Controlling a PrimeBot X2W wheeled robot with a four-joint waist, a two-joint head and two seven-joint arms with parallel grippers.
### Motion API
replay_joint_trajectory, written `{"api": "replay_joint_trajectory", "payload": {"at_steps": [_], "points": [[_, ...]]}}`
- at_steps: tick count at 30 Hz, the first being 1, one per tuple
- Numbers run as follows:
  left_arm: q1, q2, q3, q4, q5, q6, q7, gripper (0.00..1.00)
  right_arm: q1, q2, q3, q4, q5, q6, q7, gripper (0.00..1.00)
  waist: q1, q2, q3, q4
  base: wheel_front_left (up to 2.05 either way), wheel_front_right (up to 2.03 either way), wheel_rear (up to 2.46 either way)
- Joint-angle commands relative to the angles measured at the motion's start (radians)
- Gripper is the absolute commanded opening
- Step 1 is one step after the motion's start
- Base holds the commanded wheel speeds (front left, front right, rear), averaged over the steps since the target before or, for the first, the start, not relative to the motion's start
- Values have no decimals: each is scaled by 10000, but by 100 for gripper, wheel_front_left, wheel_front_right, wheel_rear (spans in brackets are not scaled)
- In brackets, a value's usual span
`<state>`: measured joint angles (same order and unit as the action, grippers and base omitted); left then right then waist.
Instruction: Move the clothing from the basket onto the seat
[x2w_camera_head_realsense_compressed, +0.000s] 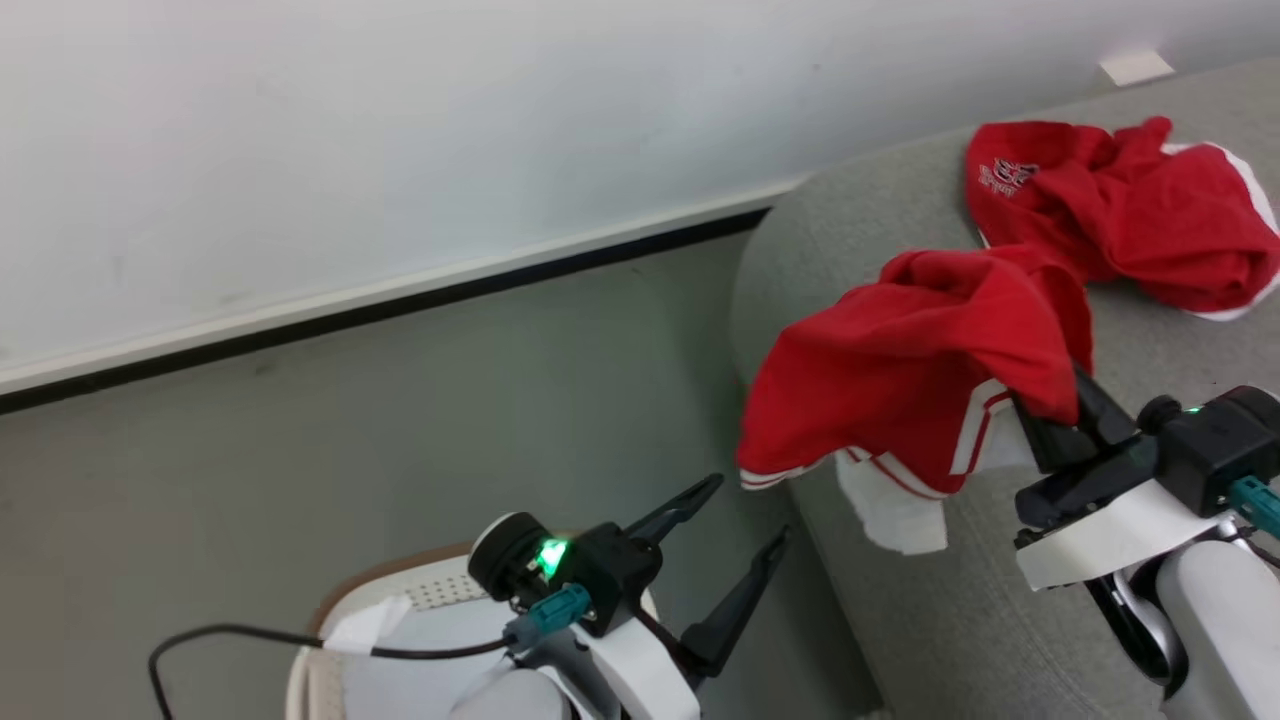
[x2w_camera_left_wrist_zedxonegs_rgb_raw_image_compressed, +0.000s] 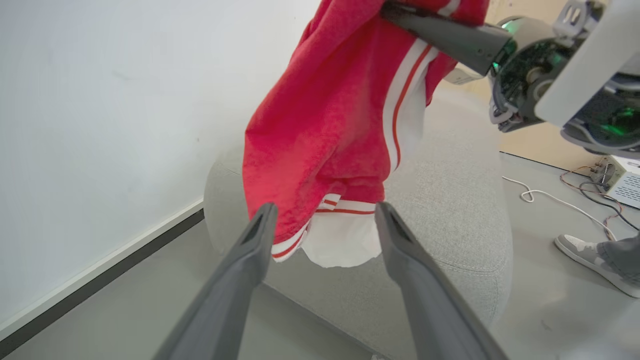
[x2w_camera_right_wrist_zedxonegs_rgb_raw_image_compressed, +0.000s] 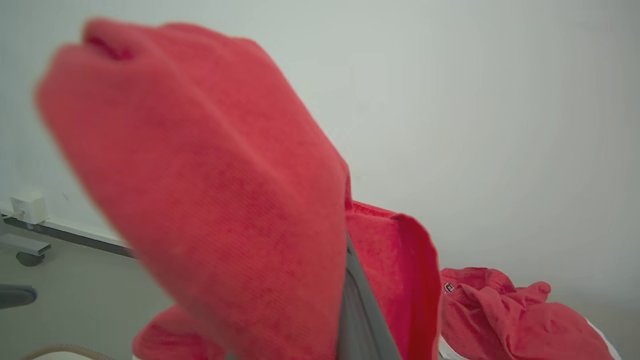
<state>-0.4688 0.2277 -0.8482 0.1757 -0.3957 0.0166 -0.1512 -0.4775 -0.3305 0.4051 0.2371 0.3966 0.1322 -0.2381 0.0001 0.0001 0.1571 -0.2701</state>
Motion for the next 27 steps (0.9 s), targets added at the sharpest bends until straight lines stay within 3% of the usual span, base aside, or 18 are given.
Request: {"api": "replay_joint_trajectory", "payload": {"at_steps": [1, 7, 15, 23, 27], "points": [[-119, -3, -6, 33, 61, -35, -73, 100, 118, -40, -113, -120, -132, -28, 0, 0, -1, -1, 414, -433, 0, 0, 0], [-665, -163, -178, 116, 334, -133, -106, 100, 93, -119, -1034, -586, -176, -28, 169, 0, -1, -1, 1207, -582, 0, 0, 0], [-1676, -143, -295, 199, 673, -424, -68, 100, -2099, -567, -2969, -419, -775, -28, 629, 0, -1, -1, 2666, -238, 0, 0, 0], [-2685, -106, -221, 128, 974, -567, -63, 100, -5397, -1556, -5134, 904, -1503, -28, 1417, 0, -1, -1, 4124, 275, 0, 0, 0], [-2888, -21, -150, 174, 1000, -553, -156, 100, -6433, -1830, -6252, 2188, -2599, -28, 1330, 0, -1, -1, 4564, 506, 0, 0, 0]]}}
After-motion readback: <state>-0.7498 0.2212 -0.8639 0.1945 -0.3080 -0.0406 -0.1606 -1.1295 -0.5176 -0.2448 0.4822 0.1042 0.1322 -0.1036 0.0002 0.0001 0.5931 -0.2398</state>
